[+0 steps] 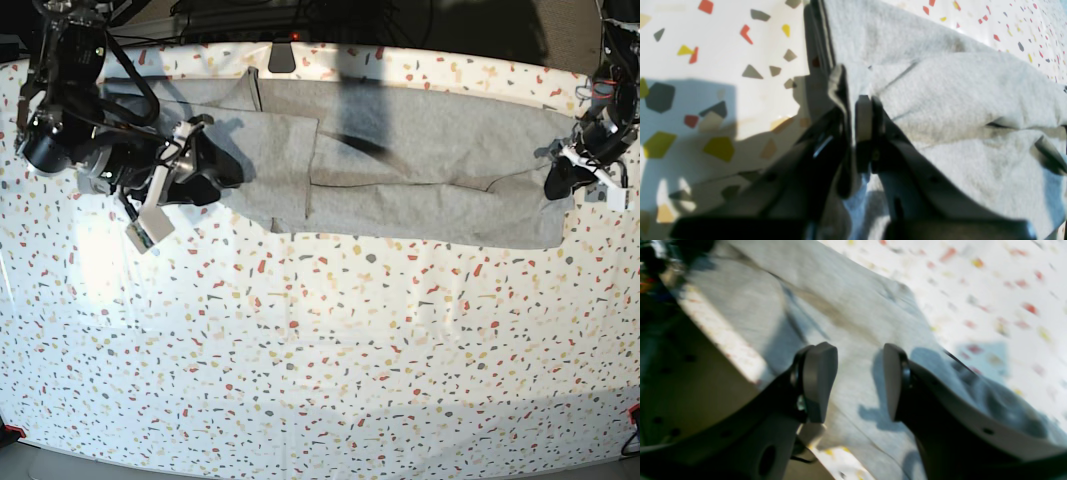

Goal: Fold the T-shirt properly
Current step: 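Move the left gripper to the shirt end near it and grasp it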

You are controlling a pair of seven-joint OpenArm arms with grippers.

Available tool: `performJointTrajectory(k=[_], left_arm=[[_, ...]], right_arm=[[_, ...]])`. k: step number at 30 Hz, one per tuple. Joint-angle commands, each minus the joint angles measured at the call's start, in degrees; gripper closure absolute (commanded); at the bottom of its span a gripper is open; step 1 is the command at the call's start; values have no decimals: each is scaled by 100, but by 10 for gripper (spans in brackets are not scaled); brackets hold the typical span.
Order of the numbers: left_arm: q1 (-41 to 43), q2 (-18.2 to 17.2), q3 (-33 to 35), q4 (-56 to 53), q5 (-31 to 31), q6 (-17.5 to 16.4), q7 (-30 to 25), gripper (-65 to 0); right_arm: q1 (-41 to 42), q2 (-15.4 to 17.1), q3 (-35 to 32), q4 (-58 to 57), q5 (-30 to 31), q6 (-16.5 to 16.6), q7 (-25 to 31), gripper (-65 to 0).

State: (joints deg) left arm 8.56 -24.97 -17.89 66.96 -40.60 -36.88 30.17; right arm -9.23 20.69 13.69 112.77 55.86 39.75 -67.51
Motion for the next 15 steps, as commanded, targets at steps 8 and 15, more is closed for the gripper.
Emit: performJointTrajectory(k=[8,15], left_arm=[[2,-870,-9,24,157,1005,131,0],[-2,-1482,-9,33,260,1462,-15,0]], right_arm=[[50,-837,26,101,109,25,122,-270],[50,-1263,-173,101,-273,25,186,-270]])
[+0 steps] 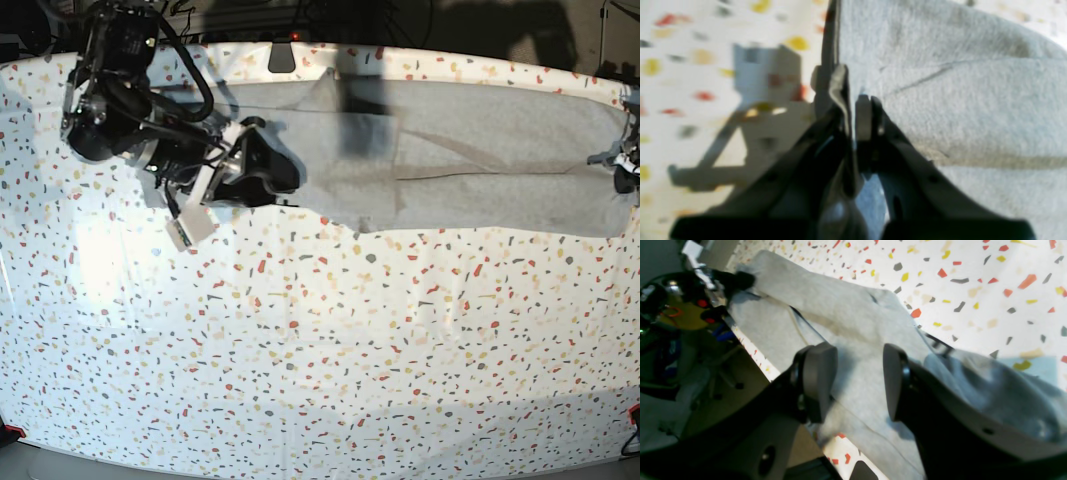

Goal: Fold the T-shirt properly
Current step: 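Move the left gripper to the shirt end near it and grasp it, then fold the grasped end inward over the shirt with the left gripper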

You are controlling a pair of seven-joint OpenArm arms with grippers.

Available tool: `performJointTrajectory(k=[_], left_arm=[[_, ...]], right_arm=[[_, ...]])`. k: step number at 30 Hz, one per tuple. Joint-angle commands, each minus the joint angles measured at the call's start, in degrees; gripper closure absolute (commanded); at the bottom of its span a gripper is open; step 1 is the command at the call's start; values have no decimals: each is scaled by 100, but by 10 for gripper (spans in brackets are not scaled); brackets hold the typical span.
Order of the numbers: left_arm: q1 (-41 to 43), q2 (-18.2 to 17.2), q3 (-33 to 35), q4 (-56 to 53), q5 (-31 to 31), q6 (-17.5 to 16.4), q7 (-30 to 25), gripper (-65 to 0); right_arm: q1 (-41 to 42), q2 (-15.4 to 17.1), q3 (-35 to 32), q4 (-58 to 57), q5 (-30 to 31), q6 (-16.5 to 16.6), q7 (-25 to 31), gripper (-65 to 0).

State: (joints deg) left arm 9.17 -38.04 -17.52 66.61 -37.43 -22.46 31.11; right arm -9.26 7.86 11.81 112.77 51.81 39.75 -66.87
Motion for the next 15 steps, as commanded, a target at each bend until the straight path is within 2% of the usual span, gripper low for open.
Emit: performJointTrajectory(k=[1,4,6,9,15], left_arm=[[-63,-247,-46,92,-186,17,122,0],[-42,-361,-44,385,-761,15,1027,0],[81,-358,-44,726,-1311,-7,1379,0],[472,-271,-44,1429,-2129,-17,1414,0],[1165,584,-22,2964,-2356,-24,1281,0]], right_arm=[[52,26,-70,101,15,25,170,-270],[55,26,-273,101,-450,25,409,-270],[52,24,-398,101,-686,25,577,-270],[55,22,-570,101,-942,25,737,-270],[55,24,-658,101,-1137,25,903,-270]])
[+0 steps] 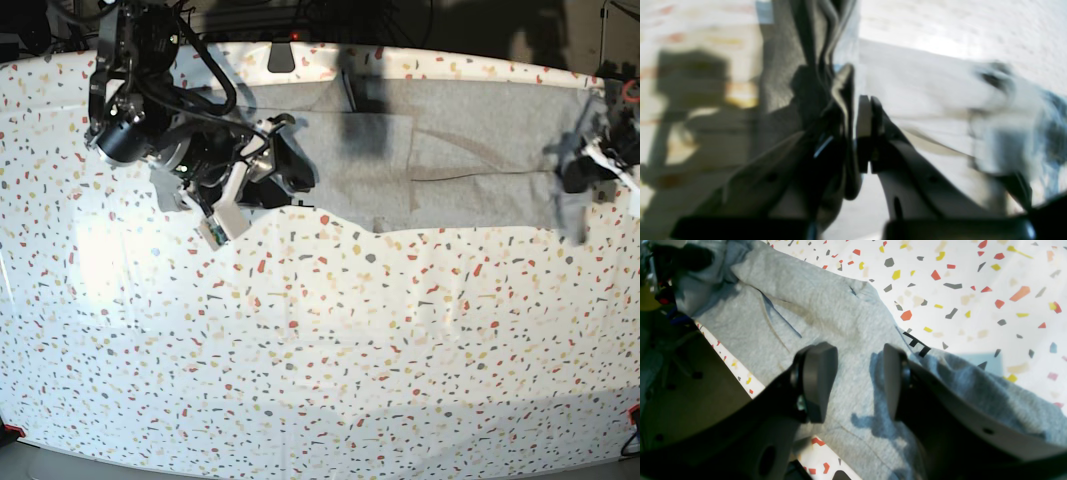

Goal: Fold the T-shirt properly
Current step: 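Fold the grasped end inward over the shirt with the left gripper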

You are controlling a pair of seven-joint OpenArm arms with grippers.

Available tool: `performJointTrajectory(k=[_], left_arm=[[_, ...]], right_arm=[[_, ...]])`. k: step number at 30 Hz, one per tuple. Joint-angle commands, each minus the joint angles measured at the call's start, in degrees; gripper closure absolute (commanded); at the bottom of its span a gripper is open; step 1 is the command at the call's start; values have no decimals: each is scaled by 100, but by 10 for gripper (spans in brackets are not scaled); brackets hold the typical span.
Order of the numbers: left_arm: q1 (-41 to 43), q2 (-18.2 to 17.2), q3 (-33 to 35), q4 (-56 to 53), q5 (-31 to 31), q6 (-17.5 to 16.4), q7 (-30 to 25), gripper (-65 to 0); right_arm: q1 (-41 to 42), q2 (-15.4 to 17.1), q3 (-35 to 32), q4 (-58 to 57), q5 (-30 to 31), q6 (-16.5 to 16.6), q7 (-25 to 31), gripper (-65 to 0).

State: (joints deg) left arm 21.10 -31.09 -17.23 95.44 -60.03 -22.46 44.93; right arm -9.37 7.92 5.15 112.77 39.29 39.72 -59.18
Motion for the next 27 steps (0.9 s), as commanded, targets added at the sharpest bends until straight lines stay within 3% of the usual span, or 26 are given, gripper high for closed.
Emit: performJointTrajectory(k=[1,8,12,17,19,27], left_arm=[[70,46,-22,267,-144,-26,-203,0],[111,883,702,848,-129,-26,-516,0],[48,1226,1322,844,564,-15,-730,0],[46,1552,1858,844,1047,59,-1036,0],[15,1676,1926,844,1099,267,-1121,0],[-79,1954,2039,844,1141,280,-1145,0]], right_arm=[[68,17,9,101,116,28,133,-270],[66,17,9,101,118,28,131,-270],[66,17,9,101,116,28,109,-270],[66,20,9,101,116,28,109,-270],[66,20,9,101,118,28,109,-270],[68,33,9,101,118,28,90,-270]])
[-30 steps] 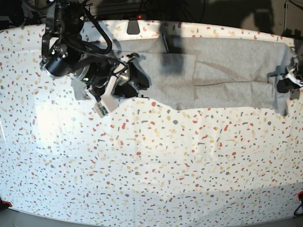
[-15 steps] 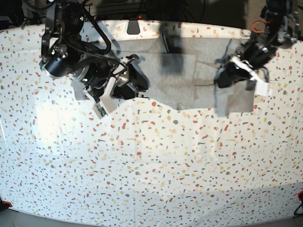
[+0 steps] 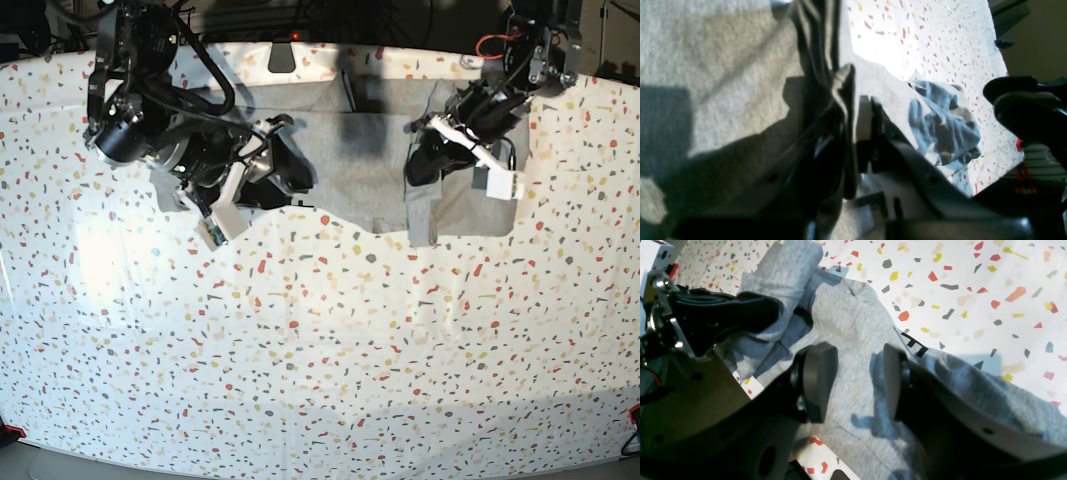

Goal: Fold the T-shirt properly
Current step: 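Fold the grasped end inward over the shirt with the left gripper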

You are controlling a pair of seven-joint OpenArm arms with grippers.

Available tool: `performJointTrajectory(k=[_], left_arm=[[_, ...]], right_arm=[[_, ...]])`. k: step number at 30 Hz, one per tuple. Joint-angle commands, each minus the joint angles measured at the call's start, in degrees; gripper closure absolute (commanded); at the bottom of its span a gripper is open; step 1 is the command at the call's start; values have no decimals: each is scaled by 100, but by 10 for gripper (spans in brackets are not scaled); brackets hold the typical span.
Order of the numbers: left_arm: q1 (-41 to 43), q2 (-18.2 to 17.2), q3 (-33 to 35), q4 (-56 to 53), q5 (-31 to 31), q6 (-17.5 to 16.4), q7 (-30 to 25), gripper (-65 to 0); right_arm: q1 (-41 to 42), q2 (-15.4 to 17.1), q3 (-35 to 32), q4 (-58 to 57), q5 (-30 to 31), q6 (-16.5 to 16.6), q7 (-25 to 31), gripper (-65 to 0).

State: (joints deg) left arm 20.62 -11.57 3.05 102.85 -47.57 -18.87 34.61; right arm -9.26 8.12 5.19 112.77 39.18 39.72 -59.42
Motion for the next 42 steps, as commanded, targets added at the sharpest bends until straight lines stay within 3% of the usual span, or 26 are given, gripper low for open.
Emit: performJointTrajectory(k=[1,3,6,9,12,16,23,28,37,42], left_arm=[[-33,31,66,103,-103,-79,-136,0],[-66,42,212,103,-94,-79,-149,-15],[-111,44,422,103,-87,-79,-243,-207],[-247,44,573,105,-125,-79,-308,-288],[-380,42,605,107,-363,-81,-293,-291],[-476,0,599,120,-229,-83,-142,-291],[-411,-468,588,358,1244,-42,179,-290],[-284,-706,590,796,1976,553,354,-290],[632,-863,590,1180,2855,632,221,-291],[977,-855,590,1180,2837,632,-59,-291]], right_arm=[[55,13,4,101,127,28,111,-270],[68,13,4,101,127,28,111,-270],[68,13,4,101,125,28,39,-270],[68,15,4,101,127,28,0,-270],[68,13,4,101,125,28,-15,-270],[68,15,11,101,120,28,-20,-270],[70,20,9,101,-4,28,-11,-270],[68,28,9,101,-4,28,-13,-270],[68,28,9,101,-4,28,-13,-270],[68,31,9,101,-4,28,-17,-270]])
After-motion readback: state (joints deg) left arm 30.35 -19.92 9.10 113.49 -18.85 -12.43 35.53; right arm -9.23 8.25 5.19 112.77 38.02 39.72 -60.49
